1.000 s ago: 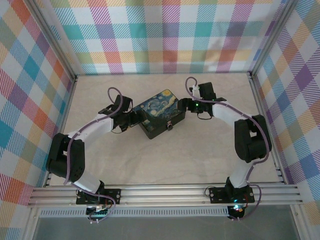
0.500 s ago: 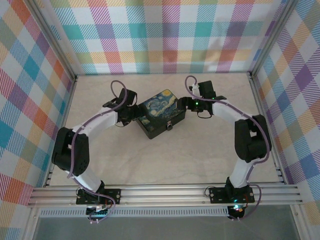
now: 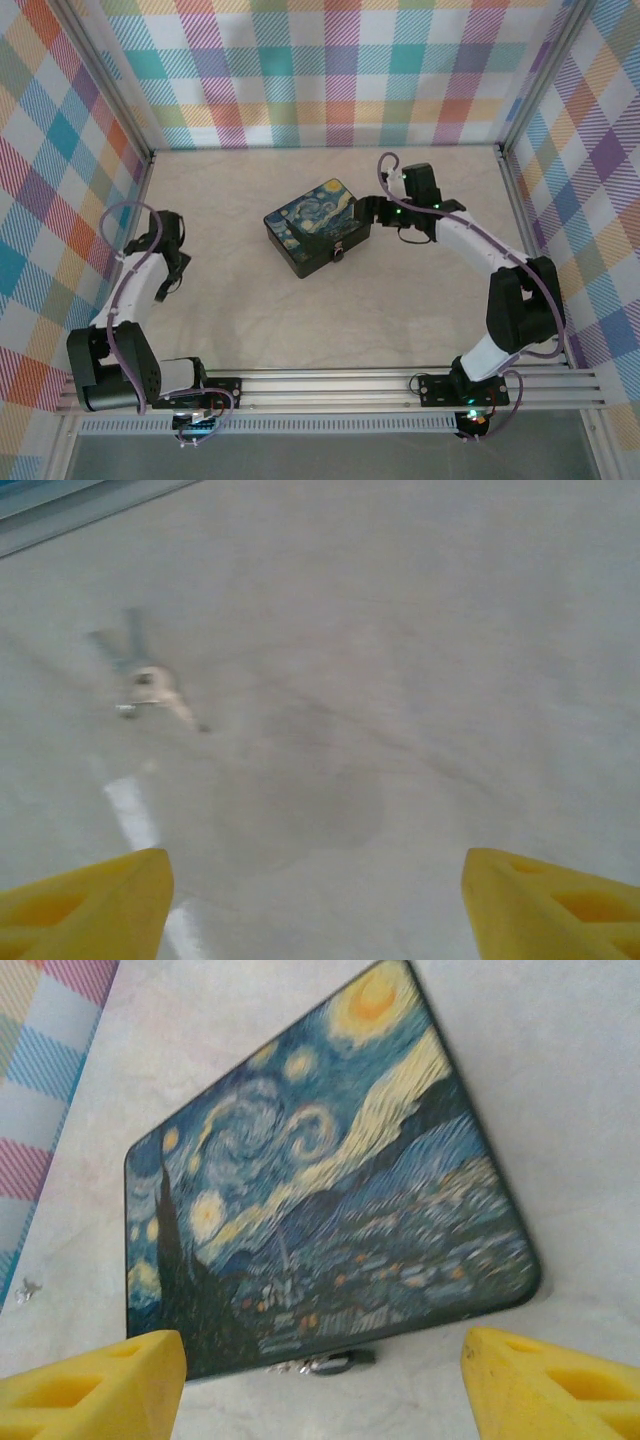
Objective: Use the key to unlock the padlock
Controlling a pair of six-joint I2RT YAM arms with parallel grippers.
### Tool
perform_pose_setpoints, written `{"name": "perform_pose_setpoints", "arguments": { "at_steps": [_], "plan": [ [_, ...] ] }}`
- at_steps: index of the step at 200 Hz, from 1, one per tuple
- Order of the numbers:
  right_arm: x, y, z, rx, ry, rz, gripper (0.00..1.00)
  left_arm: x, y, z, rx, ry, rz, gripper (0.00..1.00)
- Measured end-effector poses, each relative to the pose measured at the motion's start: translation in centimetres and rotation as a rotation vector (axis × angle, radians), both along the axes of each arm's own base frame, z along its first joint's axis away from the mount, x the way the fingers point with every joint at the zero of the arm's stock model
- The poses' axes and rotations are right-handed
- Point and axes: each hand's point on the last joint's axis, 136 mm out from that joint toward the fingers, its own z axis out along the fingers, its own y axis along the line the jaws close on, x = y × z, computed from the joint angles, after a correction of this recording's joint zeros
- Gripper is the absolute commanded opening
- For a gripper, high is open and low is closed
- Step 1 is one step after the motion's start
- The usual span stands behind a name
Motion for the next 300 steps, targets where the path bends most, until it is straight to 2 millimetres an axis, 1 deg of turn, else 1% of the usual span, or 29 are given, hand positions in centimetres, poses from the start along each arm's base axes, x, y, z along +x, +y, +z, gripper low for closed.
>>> {"name": "perform_pose_setpoints", "arguments": {
  "at_steps": [18,34,43,79,114,151,177,206,246,278,300],
  "plan": [
    [-1.3,1.2,-0.1,0.01,0.015,0.036,0.73,-1.4,1.5,-0.9,-0.011,0.018,0.072,0.65],
    [-2.1,2.0,0.2,0.022,0.018,0.06,0.73,-2.3,2.4,-1.5,-0.026,0.034,0.114,0.59],
    [-2.5,2.4,0.5,0.03,0.017,0.072,0.73,-2.8,3.0,-1.9,-0.033,0.046,0.138,0.57],
    [-3.4,2.3,1.0,0.047,0.017,0.076,0.72,-3.7,4.3,-3.1,-0.054,0.093,0.183,0.55],
    [-3.9,2.2,0.7,0.058,0.037,0.072,0.72,-3.4,4.8,-4.3,-0.077,0.132,0.18,0.55],
    [-4.3,2.3,0.1,0.058,0.055,0.073,0.71,-3.6,5.6,-5.0,-0.077,0.168,0.186,0.56],
    [-4.4,2.3,0.1,0.063,0.064,0.071,0.71,-3.5,5.7,-5.6,-0.08,0.182,0.181,0.55],
    [-4.5,2.3,0.0,0.064,0.069,0.071,0.7,-3.3,5.9,-6.3,-0.082,0.199,0.168,0.53],
    [-5.1,2.0,-0.7,0.056,0.083,0.068,0.7,-3.3,6.1,-6.6,-0.074,0.22,0.146,0.49],
    [-5.2,1.9,-0.5,0.058,0.077,0.068,0.69,-3.3,6.2,-7.3,-0.077,0.238,0.137,0.47],
    [-5.4,1.8,-0.9,0.052,0.085,0.065,0.69,-3.3,6.2,-7.5,-0.079,0.247,0.132,0.43]
  ]
}}
